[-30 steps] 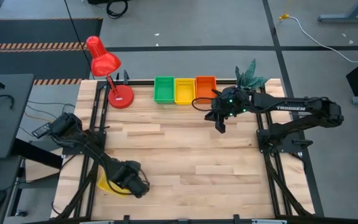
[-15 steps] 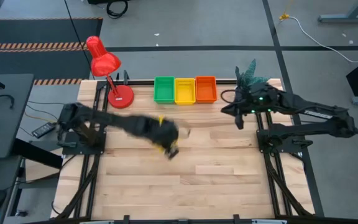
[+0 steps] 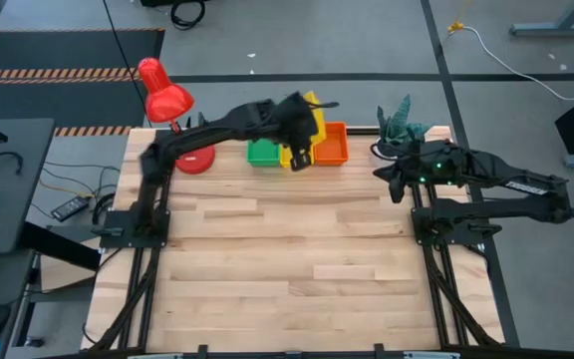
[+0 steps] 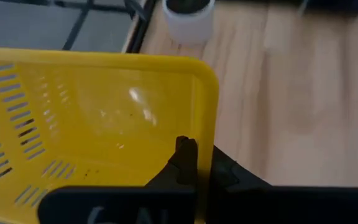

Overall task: Stack baskets by color
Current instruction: Stack the bottom yellow bin on top of the top yellow bin, then return to Home Position

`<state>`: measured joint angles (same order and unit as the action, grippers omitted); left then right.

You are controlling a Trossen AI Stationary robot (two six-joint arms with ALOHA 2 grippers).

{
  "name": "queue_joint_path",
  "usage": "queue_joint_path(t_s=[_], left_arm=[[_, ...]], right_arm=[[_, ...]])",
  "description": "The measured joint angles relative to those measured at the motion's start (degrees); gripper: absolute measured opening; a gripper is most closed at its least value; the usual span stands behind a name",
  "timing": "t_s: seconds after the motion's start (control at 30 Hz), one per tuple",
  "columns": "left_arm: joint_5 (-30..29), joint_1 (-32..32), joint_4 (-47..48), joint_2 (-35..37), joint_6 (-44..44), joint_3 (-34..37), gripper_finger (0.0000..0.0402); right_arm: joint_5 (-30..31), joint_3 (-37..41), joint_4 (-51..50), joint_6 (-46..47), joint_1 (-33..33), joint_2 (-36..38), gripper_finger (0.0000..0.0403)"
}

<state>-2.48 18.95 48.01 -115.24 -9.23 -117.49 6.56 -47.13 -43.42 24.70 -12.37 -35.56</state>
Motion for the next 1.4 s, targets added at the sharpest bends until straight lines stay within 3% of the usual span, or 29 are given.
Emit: queue_joint_path(t_s=[0.13, 0.23, 0.47, 0.77, 1.03, 1.17, 1.33, 1.4], left_arm=[[-0.07, 1.83, 10.18, -8.74, -6.57, -9.46, 0.0002], [-0.39, 2.67, 14.52, -13.10, -9.36, -12.46, 0.0002], [-0.48, 3.70, 16.02, -16.19, -10.98, -9.62, 0.0008], [-1.00, 4.84, 9.21, -16.04, -12.27, -3.48, 0.0021], [-2.19, 4.88, 6.92, -16.11, -11.91, -2.02, 0.0090], [-2.20, 4.88, 8.93, -16.03, -8.56, -4.59, 0.0136], [-1.35, 4.88, 18.12, -16.00, -2.93, -12.32, 0.0176], [3.38, 4.90, 22.82, -15.73, -0.99, -15.00, 0.0182]], right_arm=[[2.63, 0.00, 0.00, 5.14, 0.63, -0.72, 0.0007], [4.94, 0.00, 0.07, 8.07, 1.12, -1.80, 0.0007], [8.85, 0.00, 2.87, 14.15, 2.47, -5.61, 0.0007], [10.50, 0.00, 9.91, 16.10, 5.03, -12.12, 0.0007], [10.39, 0.00, 11.63, 17.30, 7.52, -15.79, 0.0007], [10.31, 0.00, 11.35, 17.40, 8.31, -15.80, 0.0007], [7.39, 0.00, 7.84, 17.76, 8.98, -13.97, 0.0008], [5.18, 0.00, 6.06, 18.69, 9.43, -12.58, 0.0008]])
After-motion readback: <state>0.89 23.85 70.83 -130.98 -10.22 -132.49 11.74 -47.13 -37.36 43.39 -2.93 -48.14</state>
